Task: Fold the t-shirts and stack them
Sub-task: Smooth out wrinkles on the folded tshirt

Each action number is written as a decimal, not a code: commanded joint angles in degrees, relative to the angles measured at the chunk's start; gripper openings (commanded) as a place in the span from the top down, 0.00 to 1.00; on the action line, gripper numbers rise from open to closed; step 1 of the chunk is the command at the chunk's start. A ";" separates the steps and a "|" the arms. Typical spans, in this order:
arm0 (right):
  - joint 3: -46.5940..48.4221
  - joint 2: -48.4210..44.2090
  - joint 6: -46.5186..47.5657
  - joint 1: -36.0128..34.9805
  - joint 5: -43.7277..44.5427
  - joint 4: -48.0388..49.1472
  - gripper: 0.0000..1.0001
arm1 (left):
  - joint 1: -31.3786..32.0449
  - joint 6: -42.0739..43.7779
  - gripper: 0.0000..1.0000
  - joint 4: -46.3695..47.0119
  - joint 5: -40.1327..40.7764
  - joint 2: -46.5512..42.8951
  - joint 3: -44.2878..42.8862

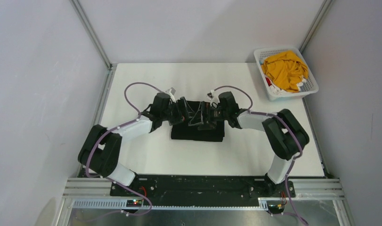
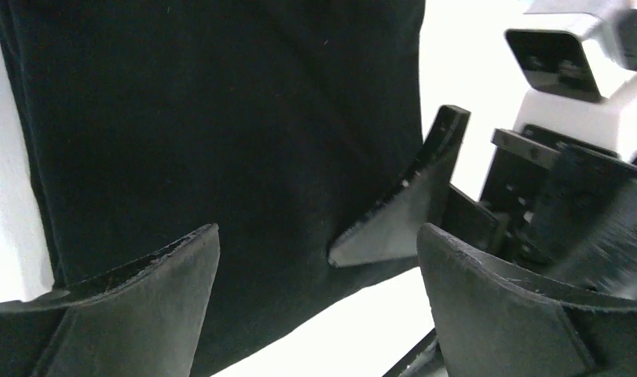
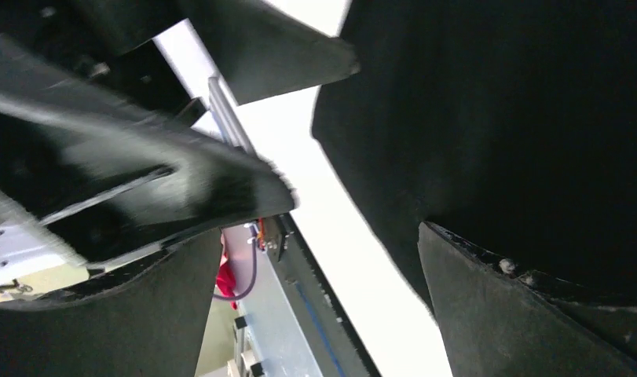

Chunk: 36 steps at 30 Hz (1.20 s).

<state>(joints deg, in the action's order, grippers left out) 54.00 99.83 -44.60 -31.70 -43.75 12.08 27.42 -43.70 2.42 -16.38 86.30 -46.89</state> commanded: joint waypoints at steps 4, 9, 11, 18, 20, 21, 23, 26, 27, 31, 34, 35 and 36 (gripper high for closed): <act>-7.39 7.08 -2.14 2.22 2.28 16.03 0.01 | 0.04 -1.10 0.00 6.79 -2.31 3.44 6.61; -14.84 8.95 -3.19 4.83 1.75 21.47 0.01 | -1.40 -0.84 0.00 7.71 -0.27 5.80 11.73; -17.23 8.94 -2.99 5.40 1.81 22.99 0.01 | -1.55 -0.70 0.00 7.77 1.17 5.95 12.97; -18.27 2.54 -3.72 5.85 -0.82 24.34 0.01 | -2.47 -0.32 0.00 7.71 1.55 3.22 14.60; -18.28 -2.12 -2.89 5.98 -0.84 22.22 0.01 | -2.54 -0.11 0.00 7.69 1.56 1.47 14.70; -18.24 -5.58 -1.60 6.18 -0.52 19.52 0.01 | -2.54 -0.08 0.00 7.69 1.59 0.87 14.71; -18.25 -9.94 1.01 6.41 1.20 15.10 0.01 | -2.55 -0.19 0.00 7.69 1.46 -0.34 14.77; -18.62 -12.47 3.89 6.20 5.09 10.16 0.00 | -2.31 -0.47 0.00 7.73 1.00 -1.42 14.89; -18.90 -11.81 3.79 6.12 5.04 10.65 0.00 | -2.21 -0.49 0.00 7.70 1.09 -1.56 14.94; -20.25 -5.62 1.24 6.12 3.28 15.16 0.01 | -1.92 -0.81 0.00 7.69 1.73 -1.16 15.35; -21.96 -0.23 -1.50 7.03 2.71 20.17 0.01 | -2.01 -0.73 0.00 7.69 2.03 -1.28 15.54; -22.38 0.59 -1.87 7.19 2.57 21.01 0.01 | -1.97 -0.63 0.00 7.69 2.18 -1.30 15.63; -22.91 1.96 -2.46 7.69 2.55 22.10 0.01 | -2.00 -0.61 0.00 7.69 2.21 -1.35 15.62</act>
<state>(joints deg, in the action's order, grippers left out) 33.54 97.45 -45.43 -25.17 -41.87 30.59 25.54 -45.52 13.76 -16.88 85.78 -32.97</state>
